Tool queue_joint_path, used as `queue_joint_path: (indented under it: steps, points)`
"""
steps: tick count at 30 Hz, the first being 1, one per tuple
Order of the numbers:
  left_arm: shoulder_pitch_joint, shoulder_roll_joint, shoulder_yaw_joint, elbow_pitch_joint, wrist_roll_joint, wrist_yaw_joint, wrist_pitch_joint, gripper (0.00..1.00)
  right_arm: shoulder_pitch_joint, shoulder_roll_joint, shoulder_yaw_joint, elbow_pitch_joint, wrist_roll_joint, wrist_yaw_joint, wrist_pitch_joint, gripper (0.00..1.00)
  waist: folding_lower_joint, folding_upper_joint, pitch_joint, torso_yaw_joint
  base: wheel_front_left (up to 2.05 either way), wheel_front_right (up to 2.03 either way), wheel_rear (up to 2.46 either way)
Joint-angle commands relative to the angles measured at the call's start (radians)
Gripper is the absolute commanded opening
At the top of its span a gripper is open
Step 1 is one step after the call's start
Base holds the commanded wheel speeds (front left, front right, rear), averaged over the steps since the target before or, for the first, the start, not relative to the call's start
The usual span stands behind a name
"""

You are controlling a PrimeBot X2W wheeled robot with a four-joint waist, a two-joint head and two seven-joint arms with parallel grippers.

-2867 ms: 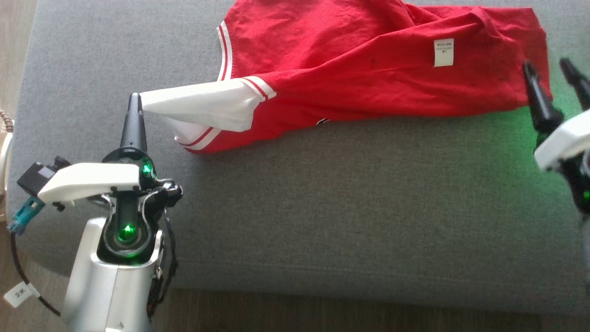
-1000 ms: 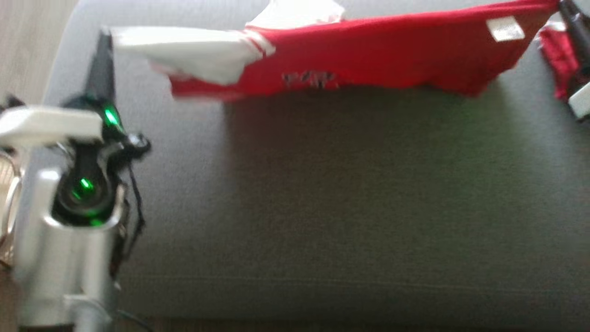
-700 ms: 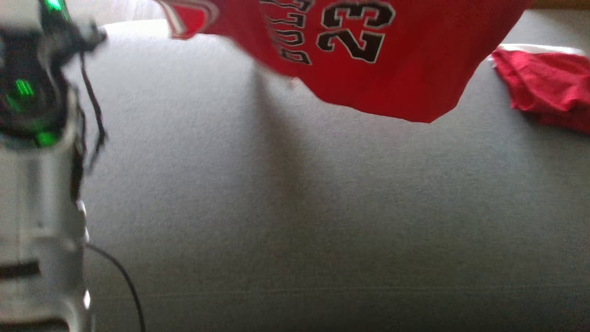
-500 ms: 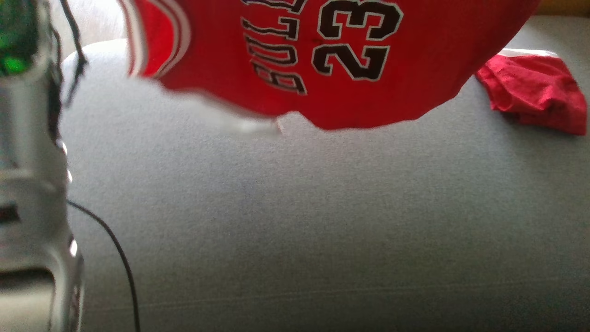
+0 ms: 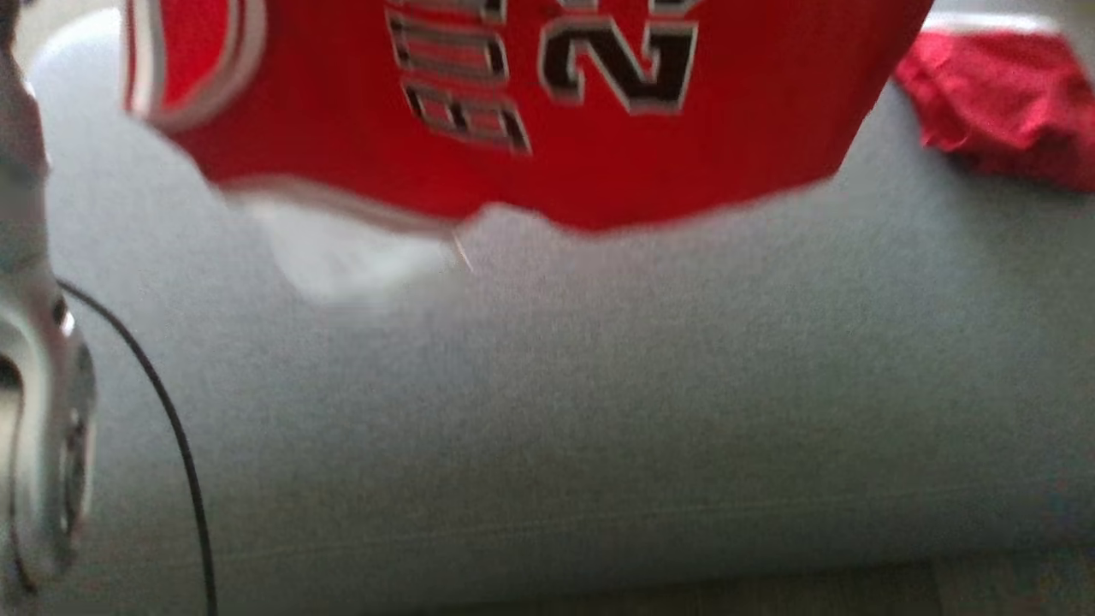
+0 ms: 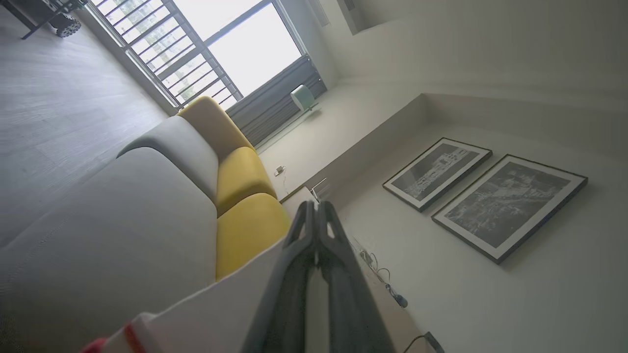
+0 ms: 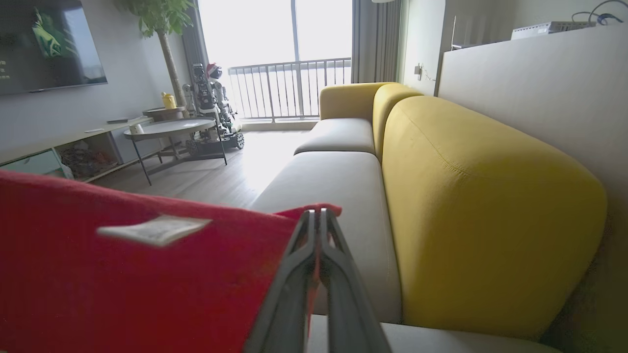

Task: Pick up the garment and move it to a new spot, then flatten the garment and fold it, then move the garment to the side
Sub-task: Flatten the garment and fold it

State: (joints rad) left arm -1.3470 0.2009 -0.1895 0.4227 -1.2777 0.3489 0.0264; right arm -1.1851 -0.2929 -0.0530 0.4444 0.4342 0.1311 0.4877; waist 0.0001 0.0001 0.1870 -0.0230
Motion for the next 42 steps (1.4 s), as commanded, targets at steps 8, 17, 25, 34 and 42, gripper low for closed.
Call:
queue_joint_path:
  steps: [8, 17, 25, 34, 42]
  points:
    - [-0.304, 0.045, -0.034, 0.162, 0.088, -0.199, -0.087, 0.0, -0.319, 0.058, 0.009, 0.142, -0.139, 0.0, -0.259, 0.0, -0.0001, -0.0001, 0.334, 0.02, 0.0, 0.0, 0.0]
    - [-0.368, 0.04, -0.001, 0.238, 0.062, -0.444, -0.211, 0.0, -0.414, 0.026, 0.035, 0.244, -0.177, 0.0, -0.464, 0.0, -0.0001, -0.0001, 0.469, 0.078, 0.0, 0.0, 0.0]
    - [0.085, 0.06, -0.035, 0.146, -0.037, -0.478, -0.146, 0.0, -0.139, -0.056, 0.108, 0.3, -0.076, 0.0, -0.493, 0.0, -0.0001, -0.0001, 0.388, 0.121, 0.0, 0.0, 0.0]
    - [0.71, 0.107, -0.041, -0.175, -0.127, -0.431, -0.106, 0.0, 0.26, -0.123, 0.11, 0.188, -0.03, 0.0, -0.43, 0.0, -0.0001, -0.0001, 0.236, 0.101, 0.0, 0.0, 0.0]
    - [1.092, 0.108, -0.037, -0.396, -0.159, -0.345, -0.145, 0.0, 0.587, -0.095, 0.014, -0.024, -0.03, 0.0, -0.349, 0.0, -0.0001, -0.0001, 0.124, 0.094, 0.0, 0.0, 0.0]
